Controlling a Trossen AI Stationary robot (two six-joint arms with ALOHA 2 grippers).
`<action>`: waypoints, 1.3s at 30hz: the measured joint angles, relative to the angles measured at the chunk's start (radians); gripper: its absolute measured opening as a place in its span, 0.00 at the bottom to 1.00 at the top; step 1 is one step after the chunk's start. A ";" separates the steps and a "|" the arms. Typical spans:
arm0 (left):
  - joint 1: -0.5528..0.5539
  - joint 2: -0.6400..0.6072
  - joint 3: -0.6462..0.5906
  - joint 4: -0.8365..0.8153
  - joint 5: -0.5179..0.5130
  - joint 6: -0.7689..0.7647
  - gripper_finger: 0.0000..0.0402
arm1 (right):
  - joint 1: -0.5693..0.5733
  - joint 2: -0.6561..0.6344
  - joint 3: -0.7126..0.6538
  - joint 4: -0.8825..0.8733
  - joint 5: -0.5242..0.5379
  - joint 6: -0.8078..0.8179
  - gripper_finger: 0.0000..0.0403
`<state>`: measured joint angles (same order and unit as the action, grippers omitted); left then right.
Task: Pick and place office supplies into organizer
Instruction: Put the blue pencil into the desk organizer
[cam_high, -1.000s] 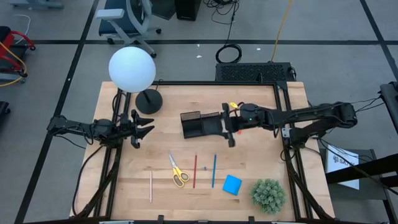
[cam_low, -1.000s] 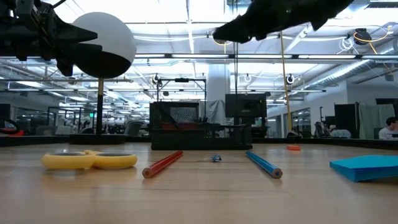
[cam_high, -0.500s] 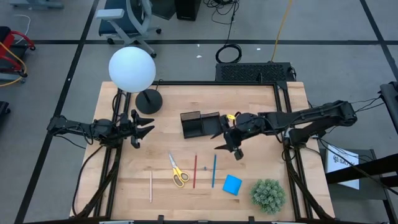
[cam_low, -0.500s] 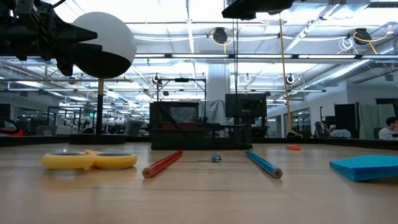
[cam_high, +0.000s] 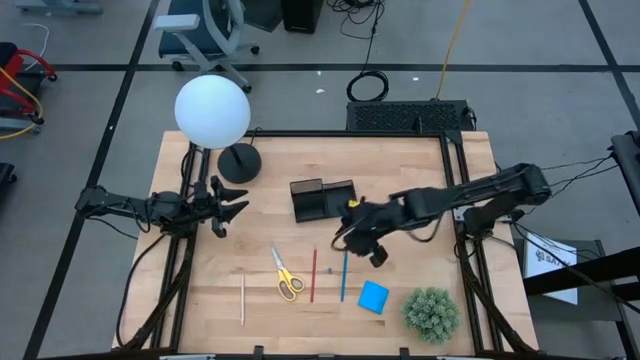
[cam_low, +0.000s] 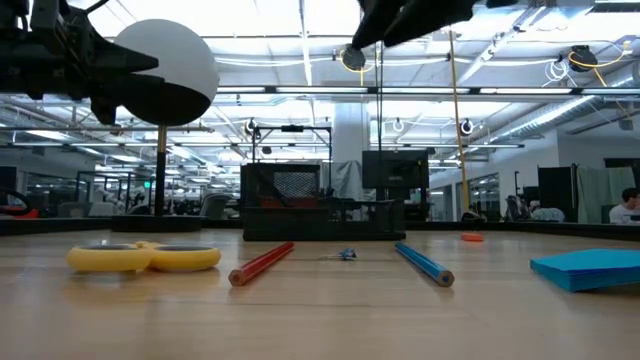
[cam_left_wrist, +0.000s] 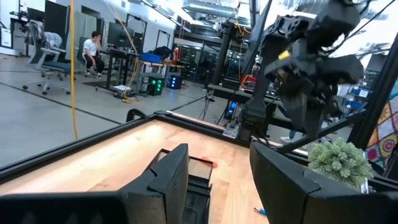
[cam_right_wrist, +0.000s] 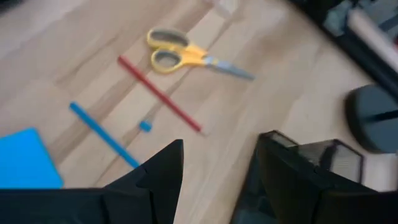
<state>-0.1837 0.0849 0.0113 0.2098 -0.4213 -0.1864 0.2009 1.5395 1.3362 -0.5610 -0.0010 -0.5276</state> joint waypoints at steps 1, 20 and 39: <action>0.000 0.000 0.000 -0.002 0.000 0.000 0.42 | 0.005 0.027 0.025 -0.027 0.000 -0.014 0.49; 0.000 0.000 0.000 -0.004 0.000 -0.001 0.42 | 0.108 0.339 0.200 -0.263 0.000 -0.227 0.49; 0.000 0.000 0.000 -0.004 0.000 -0.001 0.42 | 0.115 0.415 0.201 -0.221 -0.003 -0.356 0.49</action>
<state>-0.1837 0.0850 0.0113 0.2055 -0.4210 -0.1875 0.3161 1.9546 1.5372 -0.7824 -0.0035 -0.8836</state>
